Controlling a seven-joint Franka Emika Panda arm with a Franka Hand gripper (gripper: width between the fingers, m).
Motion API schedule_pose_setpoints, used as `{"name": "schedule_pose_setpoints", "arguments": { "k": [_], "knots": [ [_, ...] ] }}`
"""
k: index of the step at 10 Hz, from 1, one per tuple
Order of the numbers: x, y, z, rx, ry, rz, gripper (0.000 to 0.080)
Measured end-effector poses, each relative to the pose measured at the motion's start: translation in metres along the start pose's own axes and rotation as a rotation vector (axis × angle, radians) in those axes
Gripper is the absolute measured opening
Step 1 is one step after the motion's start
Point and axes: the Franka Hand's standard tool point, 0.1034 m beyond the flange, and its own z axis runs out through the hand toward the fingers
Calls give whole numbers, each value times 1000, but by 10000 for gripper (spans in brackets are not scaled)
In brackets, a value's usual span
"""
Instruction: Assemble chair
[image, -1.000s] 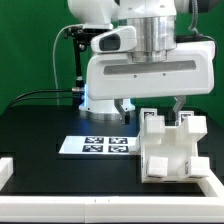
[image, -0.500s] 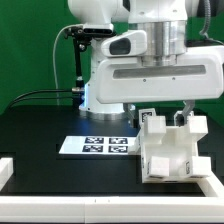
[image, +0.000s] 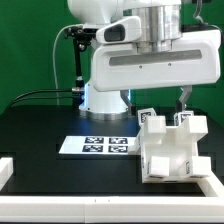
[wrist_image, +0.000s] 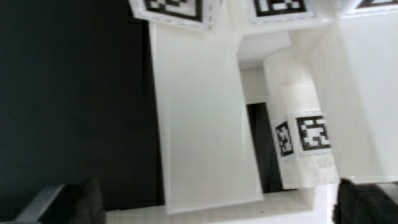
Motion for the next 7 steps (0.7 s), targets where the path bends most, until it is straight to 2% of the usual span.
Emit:
{"name": "schedule_pose_setpoints", "arguments": {
  "k": [1,3,6,7],
  "knots": [
    [0,-8,-4,3,11,17,649],
    [-6,-24,6,-2,19,22,649],
    [-3,-26,15,-13,17,18,649],
    [-1,-25,23,-23,20,17,649]
  ]
}}
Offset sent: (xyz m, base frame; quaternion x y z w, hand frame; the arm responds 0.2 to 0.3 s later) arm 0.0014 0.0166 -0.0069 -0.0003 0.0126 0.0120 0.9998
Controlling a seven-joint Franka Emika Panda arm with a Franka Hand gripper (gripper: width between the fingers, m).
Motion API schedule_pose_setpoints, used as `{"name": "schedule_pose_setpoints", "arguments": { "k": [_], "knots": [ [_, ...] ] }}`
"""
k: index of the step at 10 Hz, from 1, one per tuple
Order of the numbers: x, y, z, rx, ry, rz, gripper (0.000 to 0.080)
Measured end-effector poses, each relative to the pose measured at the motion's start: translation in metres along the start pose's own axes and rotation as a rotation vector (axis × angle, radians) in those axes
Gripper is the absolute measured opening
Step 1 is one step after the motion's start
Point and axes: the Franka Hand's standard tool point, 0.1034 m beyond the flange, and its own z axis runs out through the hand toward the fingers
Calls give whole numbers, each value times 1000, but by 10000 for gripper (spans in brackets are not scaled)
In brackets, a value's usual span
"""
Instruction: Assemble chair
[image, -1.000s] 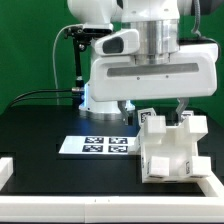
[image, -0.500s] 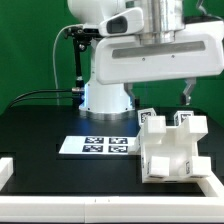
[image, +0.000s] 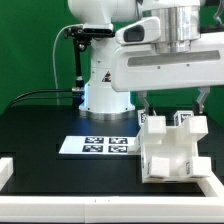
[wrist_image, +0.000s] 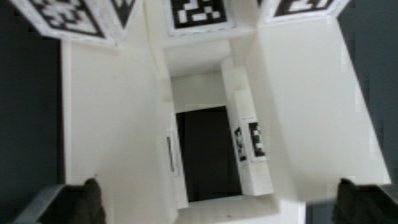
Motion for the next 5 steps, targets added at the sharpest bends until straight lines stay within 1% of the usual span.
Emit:
{"name": "schedule_pose_setpoints", "arguments": {
  "k": [1,5],
  "knots": [
    [6,1,5,-8,0,-1,649],
    [36,-2,17,-31,17,3,649]
  ]
}}
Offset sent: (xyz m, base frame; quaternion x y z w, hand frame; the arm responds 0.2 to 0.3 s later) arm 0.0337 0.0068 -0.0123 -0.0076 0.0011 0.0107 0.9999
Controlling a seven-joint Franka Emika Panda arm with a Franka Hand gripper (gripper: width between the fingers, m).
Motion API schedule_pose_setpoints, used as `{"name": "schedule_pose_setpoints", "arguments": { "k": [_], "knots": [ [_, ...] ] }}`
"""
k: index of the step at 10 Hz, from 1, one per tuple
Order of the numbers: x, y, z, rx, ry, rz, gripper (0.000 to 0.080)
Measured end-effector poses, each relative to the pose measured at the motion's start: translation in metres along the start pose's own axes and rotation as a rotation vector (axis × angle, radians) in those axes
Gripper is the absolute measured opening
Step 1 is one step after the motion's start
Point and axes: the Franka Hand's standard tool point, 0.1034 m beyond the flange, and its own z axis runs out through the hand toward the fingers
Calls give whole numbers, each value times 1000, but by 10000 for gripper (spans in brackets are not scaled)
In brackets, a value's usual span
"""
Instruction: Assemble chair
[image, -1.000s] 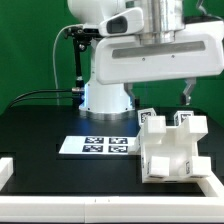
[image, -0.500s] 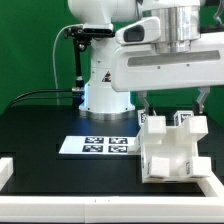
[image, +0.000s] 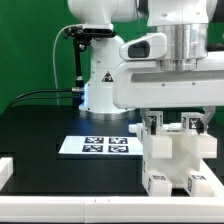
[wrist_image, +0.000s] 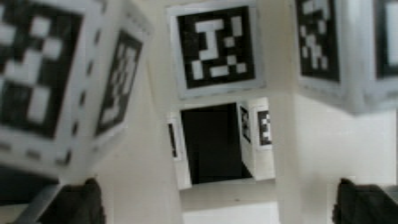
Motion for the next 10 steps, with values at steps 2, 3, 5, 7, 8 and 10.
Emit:
{"name": "schedule_pose_setpoints", "arguments": {
  "k": [2,3,5,7,8,10],
  "knots": [
    [9,0,4,-7,6,5,649],
    [10,-2,4,-9,9,18,649],
    [11,-1,3,-9,10,23,649],
    [15,10,-10,2,15,19,649],
    [13,16,-20,12,14,-1,649],
    [3,22,-38,20,11,-99,649]
  ]
}}
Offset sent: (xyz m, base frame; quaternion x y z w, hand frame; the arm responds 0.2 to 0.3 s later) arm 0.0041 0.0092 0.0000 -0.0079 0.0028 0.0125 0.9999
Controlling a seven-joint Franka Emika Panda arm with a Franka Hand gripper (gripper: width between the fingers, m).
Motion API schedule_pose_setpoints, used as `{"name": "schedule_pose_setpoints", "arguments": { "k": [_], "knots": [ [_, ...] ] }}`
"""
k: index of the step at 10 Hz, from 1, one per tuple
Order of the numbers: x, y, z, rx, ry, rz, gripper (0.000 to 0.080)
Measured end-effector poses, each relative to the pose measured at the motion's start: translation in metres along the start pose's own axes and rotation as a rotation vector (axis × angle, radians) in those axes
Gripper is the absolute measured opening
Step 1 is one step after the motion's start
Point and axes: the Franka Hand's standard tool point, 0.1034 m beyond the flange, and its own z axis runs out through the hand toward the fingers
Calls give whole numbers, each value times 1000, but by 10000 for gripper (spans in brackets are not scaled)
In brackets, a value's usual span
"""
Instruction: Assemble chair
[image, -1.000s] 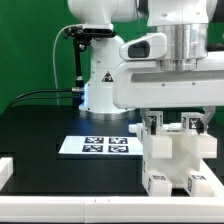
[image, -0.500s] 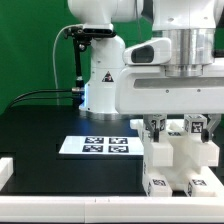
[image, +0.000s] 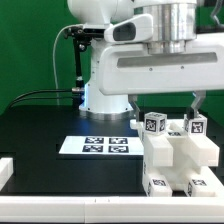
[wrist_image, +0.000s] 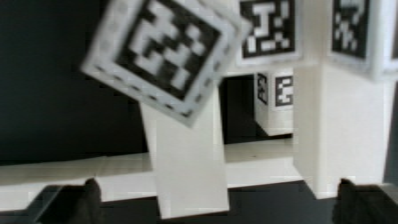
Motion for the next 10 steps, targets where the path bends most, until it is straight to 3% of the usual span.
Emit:
{"name": "schedule_pose_setpoints", "arguments": {
  "k": [2,3,6,7,8,10],
  "knots": [
    [-18,-1,-11,6,8,-250,649],
    [-24,1,-9,11,8,-223,649],
    [-23,5,-8,-3,4,-406,649],
    [-23,6,-9,-12,2,-508,649],
    [-24,3,-8,-41,5,-705,649],
    [-30,8,5,-46,-6,-776,649]
  ]
}}
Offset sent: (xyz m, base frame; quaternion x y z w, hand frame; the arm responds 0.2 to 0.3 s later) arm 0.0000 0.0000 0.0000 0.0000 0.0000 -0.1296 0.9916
